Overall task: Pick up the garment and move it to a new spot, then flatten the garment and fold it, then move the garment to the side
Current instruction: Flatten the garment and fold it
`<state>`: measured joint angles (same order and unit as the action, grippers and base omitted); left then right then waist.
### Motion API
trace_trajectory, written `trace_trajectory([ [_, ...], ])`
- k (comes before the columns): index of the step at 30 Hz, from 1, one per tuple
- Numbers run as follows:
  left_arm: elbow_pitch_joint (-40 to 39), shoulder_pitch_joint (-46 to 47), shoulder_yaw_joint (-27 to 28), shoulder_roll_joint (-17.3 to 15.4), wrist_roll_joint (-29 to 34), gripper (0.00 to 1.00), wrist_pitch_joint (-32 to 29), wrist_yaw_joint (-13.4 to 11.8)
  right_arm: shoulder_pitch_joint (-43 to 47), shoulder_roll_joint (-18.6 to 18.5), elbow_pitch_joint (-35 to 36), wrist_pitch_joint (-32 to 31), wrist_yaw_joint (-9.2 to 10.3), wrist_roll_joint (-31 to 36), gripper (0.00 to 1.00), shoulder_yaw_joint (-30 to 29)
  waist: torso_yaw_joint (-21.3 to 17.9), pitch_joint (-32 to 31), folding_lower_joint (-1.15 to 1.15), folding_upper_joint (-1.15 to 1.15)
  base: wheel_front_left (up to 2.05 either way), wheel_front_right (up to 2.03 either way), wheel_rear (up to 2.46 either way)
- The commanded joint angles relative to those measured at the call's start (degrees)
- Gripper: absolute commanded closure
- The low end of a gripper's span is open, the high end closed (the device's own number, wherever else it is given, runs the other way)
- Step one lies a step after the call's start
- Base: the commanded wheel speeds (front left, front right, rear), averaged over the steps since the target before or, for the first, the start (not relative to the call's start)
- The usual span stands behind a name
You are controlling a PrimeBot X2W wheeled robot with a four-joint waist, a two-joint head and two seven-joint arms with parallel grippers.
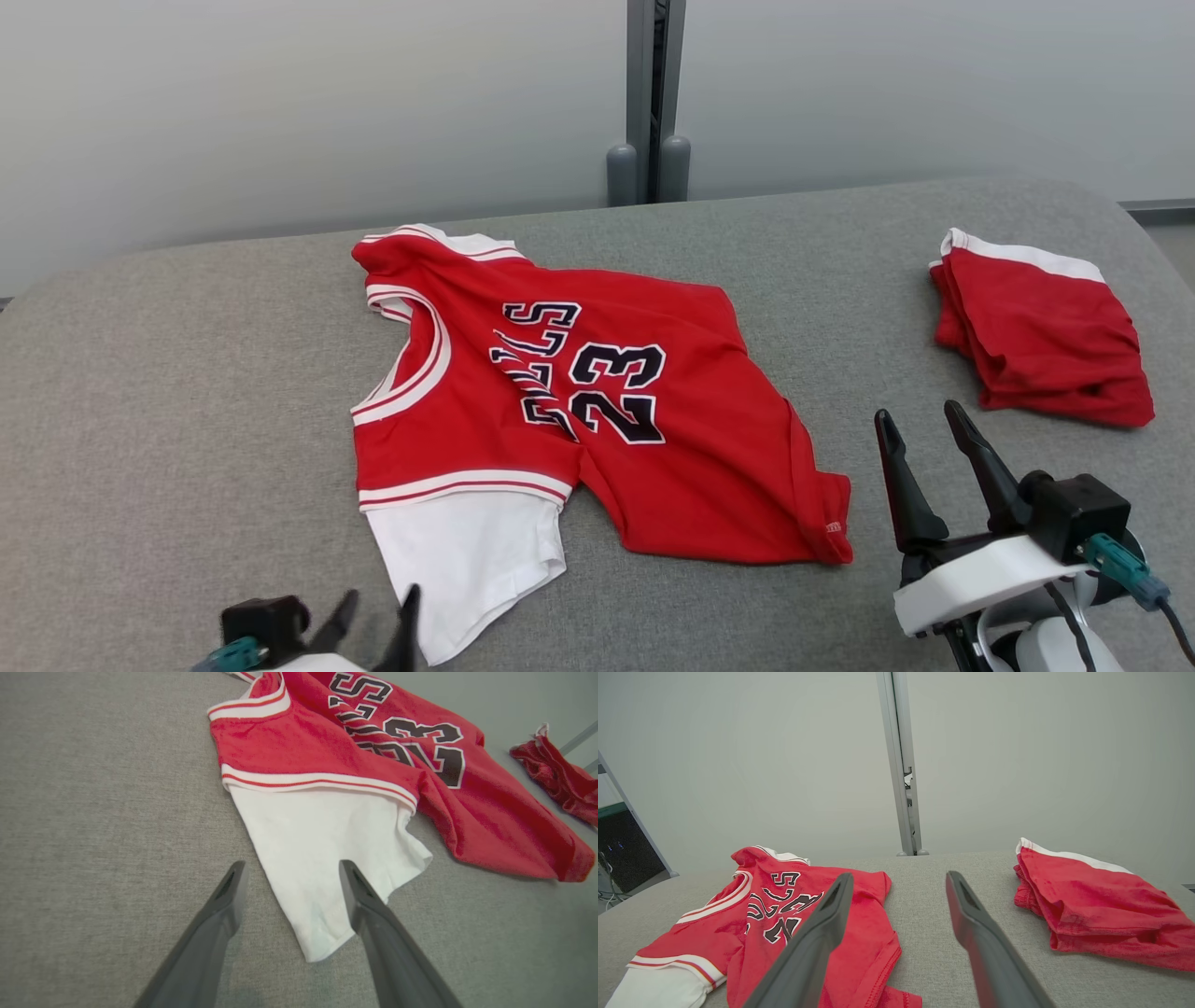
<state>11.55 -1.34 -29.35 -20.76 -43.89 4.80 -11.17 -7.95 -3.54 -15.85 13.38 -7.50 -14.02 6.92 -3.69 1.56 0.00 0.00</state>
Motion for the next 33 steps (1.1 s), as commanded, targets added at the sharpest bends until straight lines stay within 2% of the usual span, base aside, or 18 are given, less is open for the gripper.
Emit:
trace_trajectory([
  [1, 1.89, 1.81, -0.71, 1.39, -2.01, 0.00, -2.36, 1.25, -0.68, -0.44, 0.19, -0.31, 0.00, 0.17, 0.00, 0.06, -0.26, 0.50, 0.00, 0.00, 0.00, 0.00, 0.00],
  [5, 5.90, 4.01, -2.08, 3.23, -4.60, 0.00, -6.40, 3.56, -1.45, -0.35, 0.17, -0.59, 0.00, 0.18, 0.00, 0.58, -0.94, 1.50, 0.00, 0.00, 0.00, 0.00, 0.00],
  [8, 9.36, 5.41, -2.67, 3.93, -5.29, 0.00, -8.89, 3.67, -2.02, -0.29, -0.19, -0.66, 0.00, 0.02, 0.00, 1.12, -1.78, 1.98, 0.00, 0.00, 0.00, 0.00, 0.00],
  [9, 10.19, 5.82, -2.95, 4.35, -5.55, 0.24, -9.32, 4.07, -2.14, -0.26, -0.33, -0.62, 0.00, -0.02, 0.00, 1.12, -1.95, 2.10, 0.00, 0.00, 0.00, 0.00, 0.00],
  [10, 10.19, 5.82, -2.95, 4.35, -5.55, 0.24, -9.32, 4.07, -2.14, -0.26, -0.33, -0.62, 0.00, -0.02, 0.00, 1.12, -1.95, 2.10, 0.00, 0.00, 0.00, 0.00, 0.00],
  [11, 10.79, 6.08, -3.36, 4.71, -5.60, 0.54, -9.64, 4.48, -2.20, -0.24, -0.39, -0.55, 0.00, -0.04, 0.00, 1.06, -2.07, 2.21, 0.00, 0.00, 0.00, 0.00, 0.00],
  [12, 11.21, 6.34, -3.49, 4.89, -5.67, 0.96, -9.70, 4.85, -2.27, -0.23, -0.43, -0.47, 0.00, -0.03, 0.00, 0.95, -2.15, 2.37, 0.00, 0.00, 0.00, 0.00, 0.00],
  [13, 11.60, 6.65, -3.67, 4.86, -5.56, 1.00, -9.72, 5.21, -2.31, -0.22, -0.53, -0.44, 0.00, 0.07, 0.00, 0.83, -2.18, 2.52, 0.00, 0.00, 0.00, 0.00, 0.00],
  [17, 13.11, 7.86, -3.72, 4.73, -5.15, 1.00, -9.37, 5.57, -2.29, -0.17, -0.95, -0.37, 0.00, 0.28, 0.00, 0.64, -1.94, 2.64, 0.00, 0.00, 0.00, 0.00, 0.00],
  [22, 12.35, 7.47, -2.69, 2.45, -4.69, 1.00, -8.59, 4.73, -1.92, -0.27, -0.89, -0.21, 0.00, 0.44, 0.00, -0.01, -0.47, 2.05, 0.00, 0.00, 0.00, 0.00, 0.00],
  [27, 8.54, 4.34, 0.55, -0.97, -6.37, 1.00, -8.14, 2.42, -1.21, -1.08, -0.49, -0.65, 0.00, 0.54, 0.00, -1.09, 1.09, 1.42, 0.00, 0.00, 0.00, 0.00, 0.00],
  [33, 4.60, 0.31, 2.00, -4.16, -7.84, 1.00, -10.60, -0.06, -1.07, -1.95, 0.28, -1.29, 0.00, 0.84, 0.00, -3.02, 2.15, 1.46, 0.00, 0.00, 0.00, 0.00, 0.00],
])
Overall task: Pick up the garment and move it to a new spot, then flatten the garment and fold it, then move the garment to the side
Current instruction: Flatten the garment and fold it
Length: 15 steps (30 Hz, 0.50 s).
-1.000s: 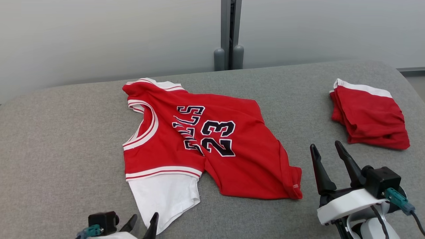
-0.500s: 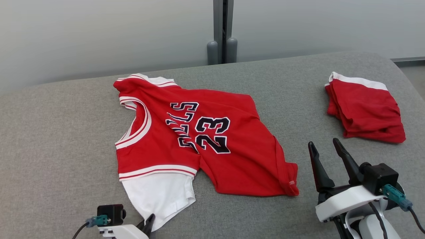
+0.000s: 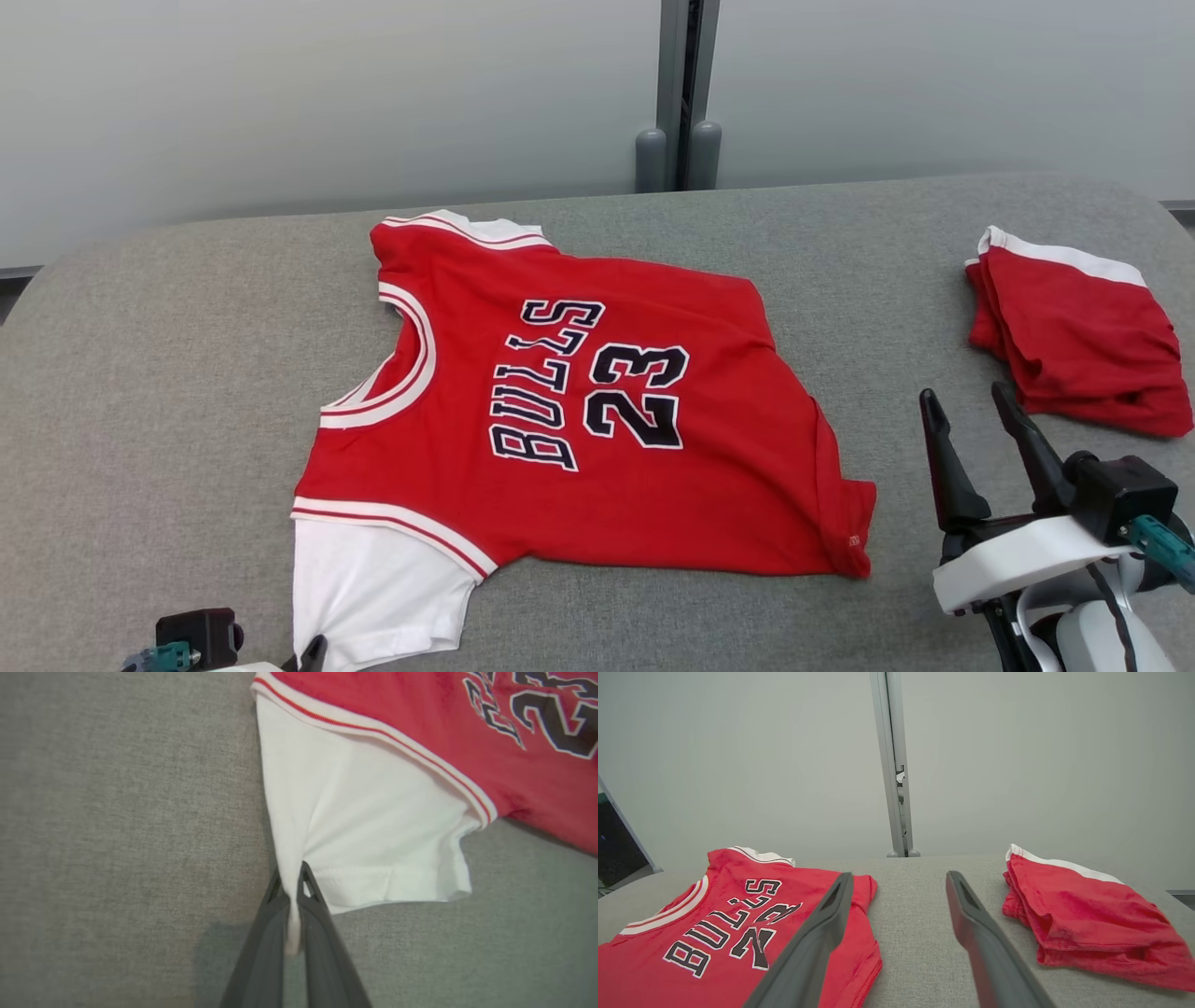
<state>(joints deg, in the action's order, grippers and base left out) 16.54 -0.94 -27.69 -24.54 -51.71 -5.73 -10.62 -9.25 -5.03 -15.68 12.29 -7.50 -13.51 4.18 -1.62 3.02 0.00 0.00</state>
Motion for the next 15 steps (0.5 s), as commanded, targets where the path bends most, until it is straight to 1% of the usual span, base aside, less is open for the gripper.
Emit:
trace_trajectory([
  [1, -1.04, -0.46, 0.38, -0.53, 0.03, 1.00, -0.33, -1.09, 0.27, -0.47, 0.31, -0.28, 0.00, 0.42, 0.00, -0.61, 0.19, 0.00, 0.00, 0.00, 0.00, 0.00, 0.00],
  [2, -1.67, -0.78, 0.38, -0.68, 0.03, 1.00, -0.63, -1.66, 0.29, -0.48, 0.46, -0.45, 0.00, 0.45, 0.00, -0.83, 0.27, 0.03, 0.00, 0.00, 0.00, 0.00, 0.00],
  [4, -2.76, -1.18, 0.49, -0.92, 0.41, 0.00, -0.63, -2.78, 0.37, -0.52, 0.74, -0.55, 0.00, 0.64, 0.00, -1.09, 0.34, 0.09, 0.00, 0.00, 0.00, 0.00, 0.00],
  [10, -7.99, 0.28, 1.77, -2.19, 5.49, 0.00, 4.96, -7.73, 1.87, -0.60, 1.33, -0.98, 0.00, 1.01, 0.00, -0.99, 0.30, -0.10, 0.00, 0.00, 0.00, 0.00, 0.00],
  [12, -10.66, 0.85, 2.24, -2.37, 7.73, 0.00, 8.00, -9.00, 2.39, -0.72, 1.58, -1.00, 0.00, 1.09, 0.00, -0.95, 0.21, -0.32, 0.00, 0.00, 0.00, 0.00, 0.00],
  [13, -13.39, 1.43, 2.39, -1.91, 9.82, 0.00, 11.62, -9.71, 3.14, -0.56, 1.83, -1.13, 0.00, 1.03, 0.00, 0.03, 0.08, -0.56, 0.00, 0.00, 0.00, 0.00, 0.00],
  [15, -14.75, 1.83, 1.88, -1.42, 12.25, 0.00, 15.48, -9.48, 3.85, -0.57, 2.02, -1.41, 0.00, 0.74, 0.00, 1.48, -0.17, -0.84, 0.00, 0.00, 0.00, 0.00, 0.00],
])
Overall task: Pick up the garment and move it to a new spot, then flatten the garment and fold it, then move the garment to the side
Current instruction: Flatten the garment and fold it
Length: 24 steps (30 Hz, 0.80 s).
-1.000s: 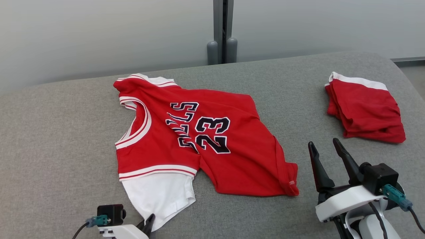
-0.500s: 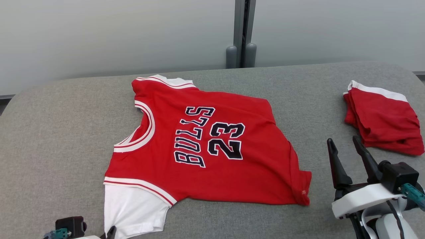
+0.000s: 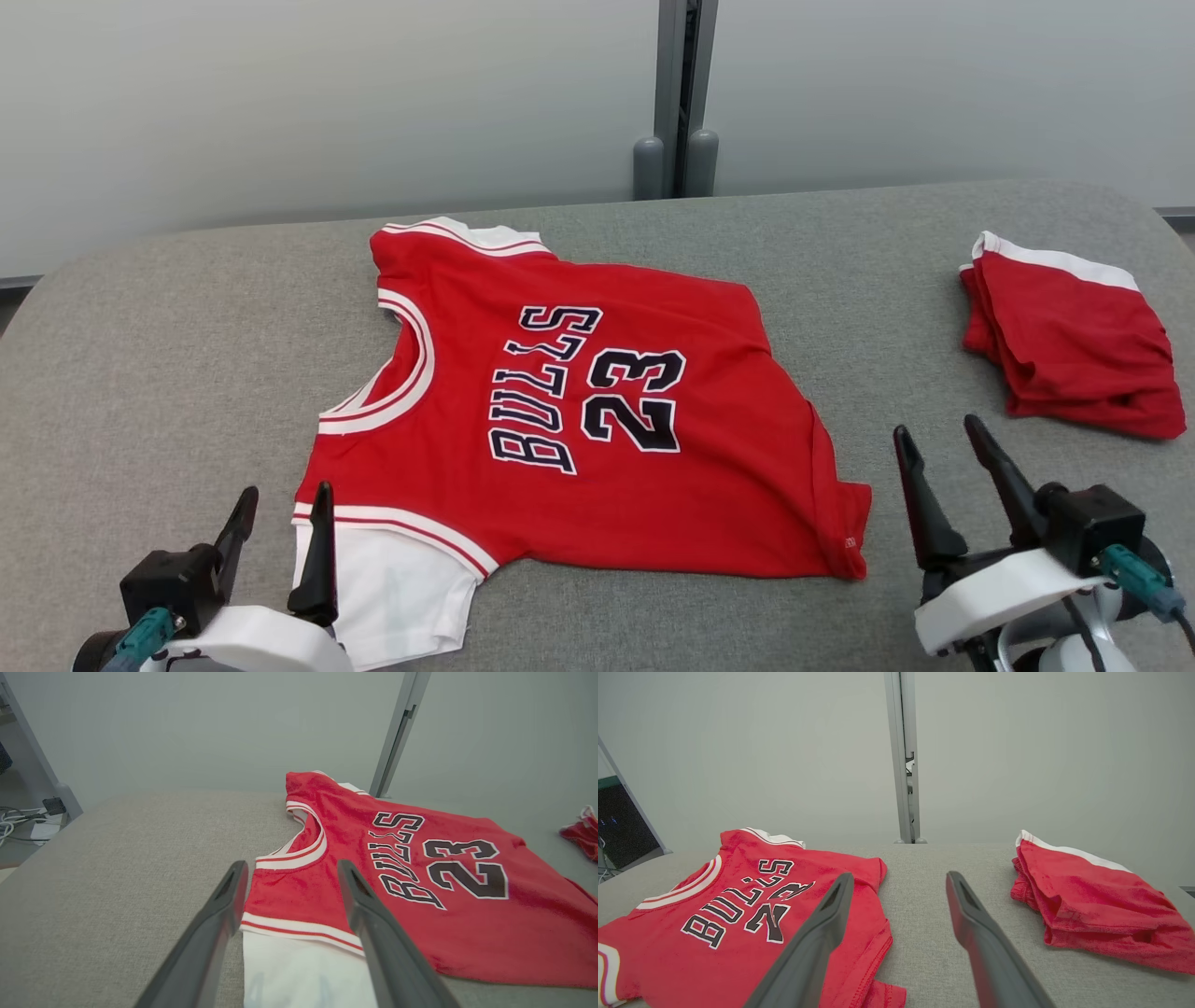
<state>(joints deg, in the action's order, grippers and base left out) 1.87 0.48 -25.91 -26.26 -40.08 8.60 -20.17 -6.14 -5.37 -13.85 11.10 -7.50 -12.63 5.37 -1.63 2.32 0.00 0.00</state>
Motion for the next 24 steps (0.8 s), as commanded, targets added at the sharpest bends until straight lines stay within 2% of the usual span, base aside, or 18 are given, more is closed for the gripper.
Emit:
trace_trajectory([
  [1, -0.52, 0.71, 0.24, 0.94, 1.24, 0.00, 2.73, -0.05, 1.07, -0.29, 0.24, -0.21, 0.00, -0.33, 0.00, 1.01, -0.29, -0.30, 0.00, 0.00, 0.00, 0.00, 0.00],
  [5, -1.49, 1.10, 0.83, 2.73, 3.98, 0.00, 5.77, 0.42, 3.20, -0.53, -0.20, -0.88, 0.00, -1.07, 0.00, 4.39, -0.64, -0.79, 0.00, 0.00, 0.00, 0.00, 0.00],
  [13, -1.66, -0.13, 3.14, 5.13, 7.24, 0.00, 6.64, 1.99, 4.69, -0.38, -1.15, -1.92, 0.00, -1.68, 0.00, 6.92, -1.33, -0.53, 0.00, 0.00, 0.00, 0.00, 0.00],
  [24, 0.44, 0.31, 5.50, 8.26, 9.57, 0.00, 6.68, 6.06, 0.81, -0.48, -9.09, -10.76, 0.00, -0.37, 0.00, 10.32, -1.13, 1.03, 0.00, 0.00, 0.00, 0.00, 0.00],
])
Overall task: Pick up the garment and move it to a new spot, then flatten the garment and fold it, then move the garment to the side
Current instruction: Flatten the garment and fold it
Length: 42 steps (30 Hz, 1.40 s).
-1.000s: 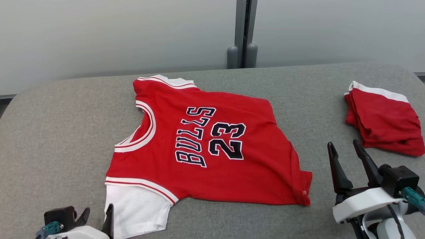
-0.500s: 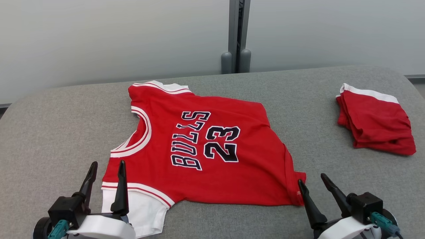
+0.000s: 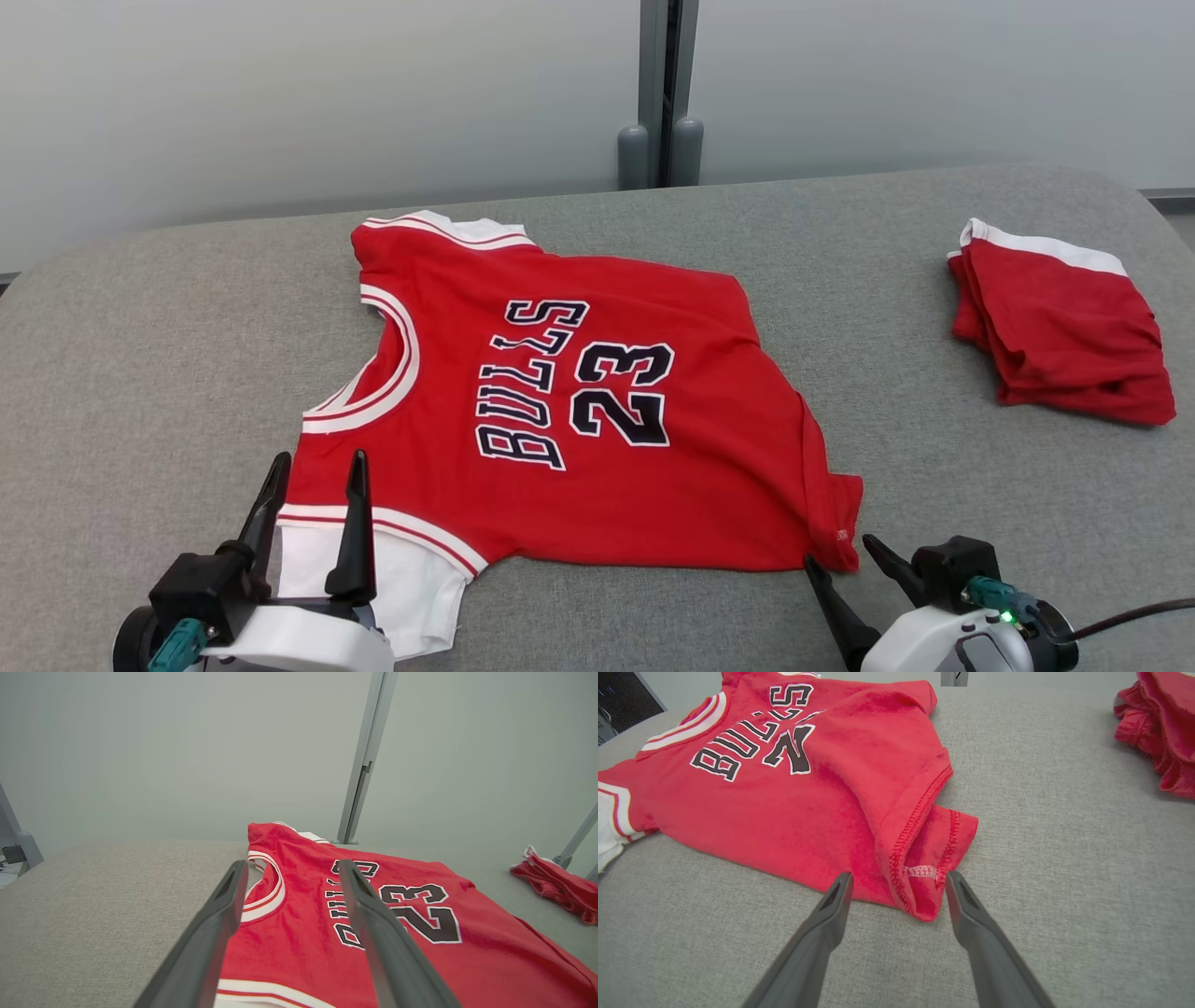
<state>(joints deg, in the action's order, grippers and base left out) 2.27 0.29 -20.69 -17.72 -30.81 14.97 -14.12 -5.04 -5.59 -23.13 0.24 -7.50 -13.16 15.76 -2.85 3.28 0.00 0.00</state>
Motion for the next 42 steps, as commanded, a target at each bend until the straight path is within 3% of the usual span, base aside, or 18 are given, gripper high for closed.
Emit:
trace_trajectory([
  [1, 0.31, 0.65, 0.33, -0.06, 0.40, 0.00, 0.27, 0.33, -0.83, -0.22, -0.48, -0.16, 0.00, 0.25, 0.00, 0.18, 0.24, 0.25, 0.00, 0.00, 0.00, 0.00, 0.00],
  [4, 0.89, 1.22, 0.76, 0.58, 0.84, 0.00, 0.27, 1.09, -2.28, 0.17, -2.33, -0.79, 0.00, 0.13, 0.03, 1.09, 0.75, 0.77, 0.00, 0.00, 0.00, 0.00, 0.00],
  [5, 1.11, 1.33, 0.85, 0.79, 1.06, 0.00, 0.26, 1.41, -2.70, 0.19, -3.00, -1.05, 0.00, 0.23, 0.43, 1.27, 0.95, 0.88, 0.00, 0.00, 0.00, 0.00, 0.00],
  [6, 1.29, 1.43, 0.96, 0.97, 1.17, 0.00, 0.27, 1.60, -3.06, 0.22, -3.38, -0.97, 0.00, 0.22, 0.58, 1.34, 1.13, 0.94, 0.00, 0.00, 0.00, 0.00, 0.00],
  [7, 1.48, 1.53, 1.07, 1.14, 1.25, 0.00, 0.26, 1.88, -3.53, 0.28, -3.76, -0.74, 0.00, 0.00, 0.96, 1.57, 1.31, 1.01, 0.00, 0.00, 0.00, 0.00, 0.00],
  [8, 1.65, 1.64, 1.29, 1.27, 1.37, 0.00, 0.27, 1.98, -3.86, 0.35, -4.04, -0.55, 0.00, -0.36, 1.00, 1.94, 1.48, 1.07, 0.00, 0.00, 0.00, 0.00, 0.00],
  [17, 3.14, 1.16, 2.79, 2.68, 2.18, 0.00, 0.27, 3.52, -4.08, -0.36, 0.35, 0.89, 0.00, -2.29, 1.00, 3.70, 1.84, 1.11, 0.00, 0.00, 0.00, 0.00, 0.00],
  [25, 3.78, 0.83, 3.78, 3.95, 3.23, 0.00, 0.27, 4.67, -4.26, -1.70, 9.20, -2.00, 0.00, -9.87, 1.00, 0.01, 1.59, 0.84, 0.00, 0.00, 0.00, 0.00, 0.00],
  [34, 4.75, 0.59, 5.01, 5.02, 4.09, 0.00, 0.27, 5.99, -2.93, -3.15, 14.46, -7.01, 0.00, -18.05, 1.00, -5.19, 2.93, 0.81, 0.00, 0.00, 0.00, 0.00, 0.00],
  [37, 5.06, 0.74, 5.50, 5.37, 4.33, 0.00, 0.27, 6.51, -4.70, -3.53, 14.73, -10.39, 0.00, -20.48, 1.00, -4.94, 3.04, 1.19, 0.00, 0.00, 0.00, 0.00, 0.00],
  [42, 5.59, 2.39, 5.50, 6.25, 5.22, 0.00, 0.27, 7.66, -11.30, -5.11, 8.43, -11.66, 0.00, -22.23, 1.00, -3.17, 4.00, 3.03, 0.00, 0.00, 0.00, 0.00, 0.00],
])
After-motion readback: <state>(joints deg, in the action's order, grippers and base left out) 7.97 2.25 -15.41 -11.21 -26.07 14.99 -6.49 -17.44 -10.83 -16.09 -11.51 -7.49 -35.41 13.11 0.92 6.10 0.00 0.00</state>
